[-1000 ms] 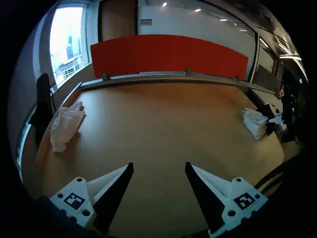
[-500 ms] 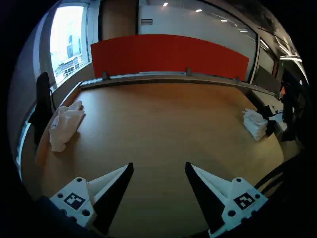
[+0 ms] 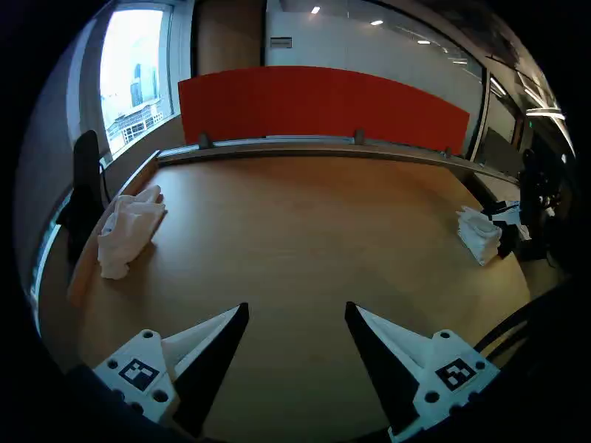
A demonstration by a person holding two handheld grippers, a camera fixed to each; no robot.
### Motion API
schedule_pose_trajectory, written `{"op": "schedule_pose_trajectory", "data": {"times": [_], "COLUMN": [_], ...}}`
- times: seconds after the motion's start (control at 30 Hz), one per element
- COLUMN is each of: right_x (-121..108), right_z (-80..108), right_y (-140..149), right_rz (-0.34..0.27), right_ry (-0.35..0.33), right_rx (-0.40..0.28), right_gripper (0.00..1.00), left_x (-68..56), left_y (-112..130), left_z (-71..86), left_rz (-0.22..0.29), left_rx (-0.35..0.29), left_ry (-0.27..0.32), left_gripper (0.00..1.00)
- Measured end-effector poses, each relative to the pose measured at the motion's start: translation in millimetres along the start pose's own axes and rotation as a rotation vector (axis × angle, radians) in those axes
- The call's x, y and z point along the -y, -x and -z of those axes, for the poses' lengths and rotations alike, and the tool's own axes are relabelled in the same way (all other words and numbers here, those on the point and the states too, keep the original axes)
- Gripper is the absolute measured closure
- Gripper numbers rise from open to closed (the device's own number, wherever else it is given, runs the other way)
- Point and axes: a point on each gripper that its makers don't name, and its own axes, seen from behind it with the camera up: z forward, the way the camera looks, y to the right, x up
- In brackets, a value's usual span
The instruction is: Fold towel
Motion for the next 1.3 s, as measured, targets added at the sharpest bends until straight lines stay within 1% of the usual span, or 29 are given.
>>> {"op": "schedule_pose_trajectory", "data": {"times": [0.23, 0.4, 0.73, 0.8, 1.0, 1.2, 1.3], "right_x": [23.1, 36.2, 37.2, 36.4, 33.9, 33.0, 33.2], "right_z": [-19.3, -29.6, -43.6, -46.0, -49.6, -49.9, -50.8], "right_y": [-14.8, -21.6, -17.0, -15.3, -13.5, -12.6, -11.7], "right_rz": [0.012, 0.022, 0.042, 0.042, 0.040, 0.027, 0.025], "right_ry": [-0.035, -0.054, -0.048, -0.046, -0.046, -0.054, -0.058], "right_rx": [-0.008, -0.008, 0.021, 0.027, 0.039, 0.047, 0.050], "right_gripper": [0.39, 0.39, 0.39, 0.42, 0.54, 0.71, 0.72], "left_x": [8.2, 12.5, 16.5, 16.7, 17.4, 16.7, 16.3], "left_y": [1.5, 3.3, 6.7, 6.9, 7.7, 8.0, 7.7], "left_z": [4.0, 6.3, 7.6, 7.6, 8.2, 7.1, 7.0], "left_rz": [0.010, 0.017, 0.025, 0.024, 0.023, 0.028, 0.024], "left_rx": [-0.001, 0.001, 0.008, 0.009, 0.013, 0.014, 0.014], "left_ry": [-0.015, -0.024, -0.031, -0.032, -0.035, -0.034, -0.033], "left_gripper": [0.03, 0.03, 0.03, 0.03, 0.03, 0.03, 0.03]}}
